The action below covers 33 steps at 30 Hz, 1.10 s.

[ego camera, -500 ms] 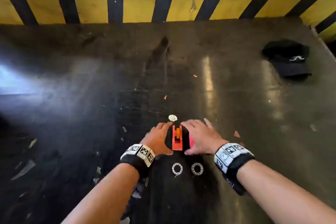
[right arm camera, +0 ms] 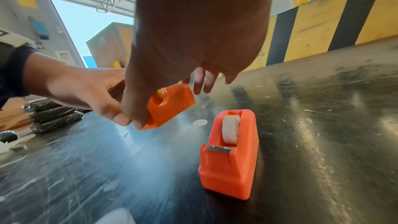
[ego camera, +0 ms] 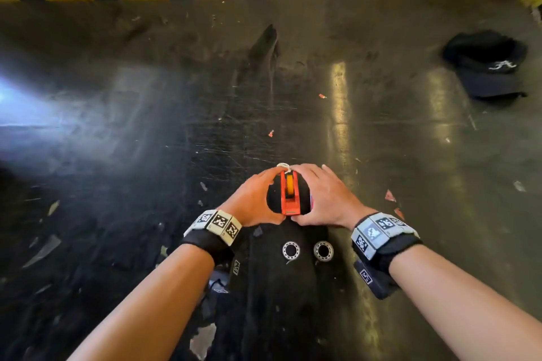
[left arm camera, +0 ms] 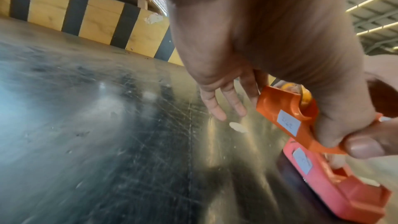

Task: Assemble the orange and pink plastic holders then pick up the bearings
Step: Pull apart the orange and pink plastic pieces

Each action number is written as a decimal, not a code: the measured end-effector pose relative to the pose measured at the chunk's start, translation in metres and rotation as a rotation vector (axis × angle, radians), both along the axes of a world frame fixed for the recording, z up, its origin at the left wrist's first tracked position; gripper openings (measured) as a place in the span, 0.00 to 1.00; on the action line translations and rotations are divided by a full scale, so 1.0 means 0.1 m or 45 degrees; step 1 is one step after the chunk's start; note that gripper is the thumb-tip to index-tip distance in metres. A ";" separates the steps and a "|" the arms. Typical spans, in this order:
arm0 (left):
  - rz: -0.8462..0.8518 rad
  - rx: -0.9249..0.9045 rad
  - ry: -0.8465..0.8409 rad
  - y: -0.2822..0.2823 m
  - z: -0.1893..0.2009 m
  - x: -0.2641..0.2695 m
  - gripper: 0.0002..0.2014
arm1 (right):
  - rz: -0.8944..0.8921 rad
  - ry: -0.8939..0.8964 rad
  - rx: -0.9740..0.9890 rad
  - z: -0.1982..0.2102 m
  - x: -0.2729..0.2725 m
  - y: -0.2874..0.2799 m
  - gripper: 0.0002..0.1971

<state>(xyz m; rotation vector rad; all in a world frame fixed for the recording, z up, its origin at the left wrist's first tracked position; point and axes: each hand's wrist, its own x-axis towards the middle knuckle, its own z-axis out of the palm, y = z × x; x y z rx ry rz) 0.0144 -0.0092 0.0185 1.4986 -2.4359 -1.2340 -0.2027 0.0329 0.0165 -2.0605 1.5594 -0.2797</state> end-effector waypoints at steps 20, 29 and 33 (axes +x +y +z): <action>0.062 -0.036 -0.778 0.31 -0.16 0.45 0.63 | -0.103 -0.131 0.177 0.14 -0.03 0.10 0.56; 0.262 0.192 0.193 0.07 0.46 -0.07 0.23 | -0.102 -0.194 0.094 0.22 0.03 0.17 0.53; 0.327 0.228 0.263 0.12 0.38 -0.14 0.20 | -0.072 -0.203 0.091 0.23 0.05 0.23 0.55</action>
